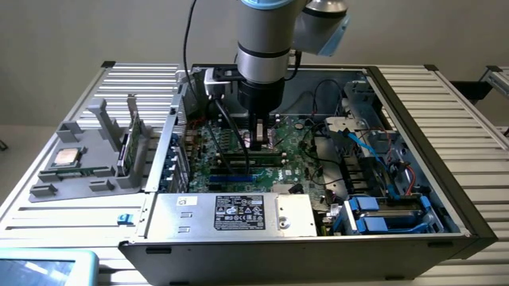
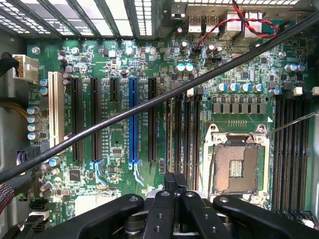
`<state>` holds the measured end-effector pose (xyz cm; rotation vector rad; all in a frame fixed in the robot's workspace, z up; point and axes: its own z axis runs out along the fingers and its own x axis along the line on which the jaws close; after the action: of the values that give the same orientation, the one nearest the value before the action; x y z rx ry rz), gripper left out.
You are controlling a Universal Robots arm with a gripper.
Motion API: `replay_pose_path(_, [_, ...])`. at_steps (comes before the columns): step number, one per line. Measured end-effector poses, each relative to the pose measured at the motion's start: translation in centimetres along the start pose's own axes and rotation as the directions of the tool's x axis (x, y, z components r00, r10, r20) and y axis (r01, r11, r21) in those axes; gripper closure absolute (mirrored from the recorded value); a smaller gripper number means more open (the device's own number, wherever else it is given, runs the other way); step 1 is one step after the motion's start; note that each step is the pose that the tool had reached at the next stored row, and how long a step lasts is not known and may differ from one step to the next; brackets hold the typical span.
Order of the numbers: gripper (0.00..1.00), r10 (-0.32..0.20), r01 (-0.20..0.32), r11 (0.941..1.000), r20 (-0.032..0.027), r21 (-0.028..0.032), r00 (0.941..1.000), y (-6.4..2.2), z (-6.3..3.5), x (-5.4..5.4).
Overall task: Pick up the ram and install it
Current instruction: 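Press down the ram until it locks into place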
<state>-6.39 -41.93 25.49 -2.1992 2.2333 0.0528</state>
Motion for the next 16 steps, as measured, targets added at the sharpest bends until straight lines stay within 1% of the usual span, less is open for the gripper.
replay_pose_path(3, [0.91,0.006,-0.006,1.0,0.0001,0.0002,1.0,0.0,0.0,0.0])
replay_pose_path(5, [0.91,0.034,-0.034,0.9994,0.0007,0.001,0.9994,-0.01,0.0,0.0])
replay_pose_path(8, [0.91,0.082,-0.082,0.9966,0.0017,0.0023,0.9966,0.0,0.0,0.0])
replay_pose_path(12, [0.91,0.147,-0.147,0.9891,0.0031,0.004,0.9891,0.0,0.0,0.0])
replay_pose_path(16, [0.91,0.212,-0.212,0.9773,0.0047,0.0056,0.9773,0.0,0.0,0.0])
